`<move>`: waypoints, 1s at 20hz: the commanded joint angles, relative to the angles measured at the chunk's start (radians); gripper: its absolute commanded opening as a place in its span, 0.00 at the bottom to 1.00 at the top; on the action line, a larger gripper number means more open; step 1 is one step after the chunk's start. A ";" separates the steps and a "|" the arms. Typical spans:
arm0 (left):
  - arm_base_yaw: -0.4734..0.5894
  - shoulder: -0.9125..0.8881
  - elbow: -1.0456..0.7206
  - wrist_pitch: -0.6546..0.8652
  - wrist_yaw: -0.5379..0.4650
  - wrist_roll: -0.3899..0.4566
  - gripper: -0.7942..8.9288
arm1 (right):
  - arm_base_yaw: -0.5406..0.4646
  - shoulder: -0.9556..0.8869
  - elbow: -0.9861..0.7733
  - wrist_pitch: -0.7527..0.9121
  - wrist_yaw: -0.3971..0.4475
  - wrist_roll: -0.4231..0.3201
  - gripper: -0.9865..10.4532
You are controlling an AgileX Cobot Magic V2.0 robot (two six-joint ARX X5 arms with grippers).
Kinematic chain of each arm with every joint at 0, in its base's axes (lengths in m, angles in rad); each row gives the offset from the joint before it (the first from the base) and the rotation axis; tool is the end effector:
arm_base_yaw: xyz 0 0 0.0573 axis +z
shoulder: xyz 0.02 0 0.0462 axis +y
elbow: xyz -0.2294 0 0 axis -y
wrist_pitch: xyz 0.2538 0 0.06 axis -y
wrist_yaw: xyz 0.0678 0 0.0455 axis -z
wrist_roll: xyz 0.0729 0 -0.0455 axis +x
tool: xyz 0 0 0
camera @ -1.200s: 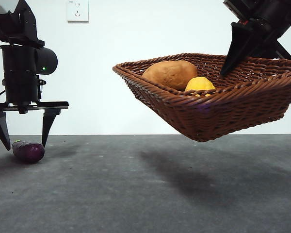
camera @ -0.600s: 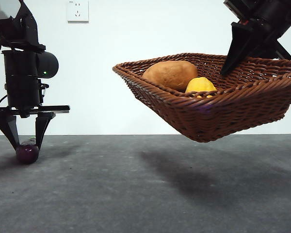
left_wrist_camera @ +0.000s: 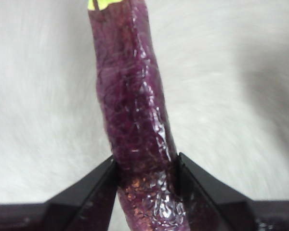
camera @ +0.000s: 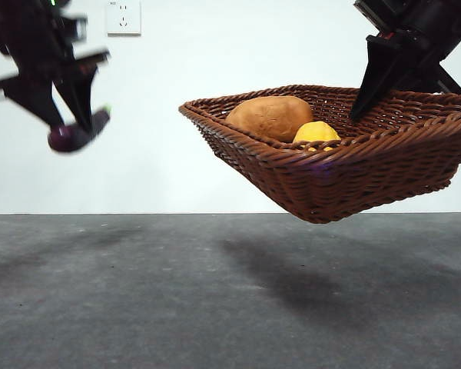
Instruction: Help me put the vegetables on the table into the basket
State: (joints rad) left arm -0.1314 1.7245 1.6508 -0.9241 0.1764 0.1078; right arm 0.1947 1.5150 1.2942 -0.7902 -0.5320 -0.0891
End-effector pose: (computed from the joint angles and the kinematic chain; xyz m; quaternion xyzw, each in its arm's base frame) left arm 0.3833 -0.0636 0.2541 0.0360 0.4704 -0.1602 0.8671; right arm 0.3238 0.1015 0.2248 0.0448 0.4631 0.3319 0.8206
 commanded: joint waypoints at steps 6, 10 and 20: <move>-0.098 -0.246 -0.004 -0.171 0.198 0.505 0.08 | 0.063 0.000 0.002 -0.079 -0.017 0.008 0.08; -0.370 -0.286 -0.004 -0.284 0.081 0.590 0.08 | 0.121 0.060 0.002 -0.079 -0.011 0.010 0.08; -0.561 -0.232 -0.020 0.040 0.243 -0.295 0.07 | 0.140 0.104 0.002 0.093 0.034 0.161 0.08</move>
State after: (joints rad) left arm -0.6891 1.4807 1.6413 -0.8783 0.4141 -0.1143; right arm 0.3328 1.6173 1.2942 -0.7052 -0.4862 0.0391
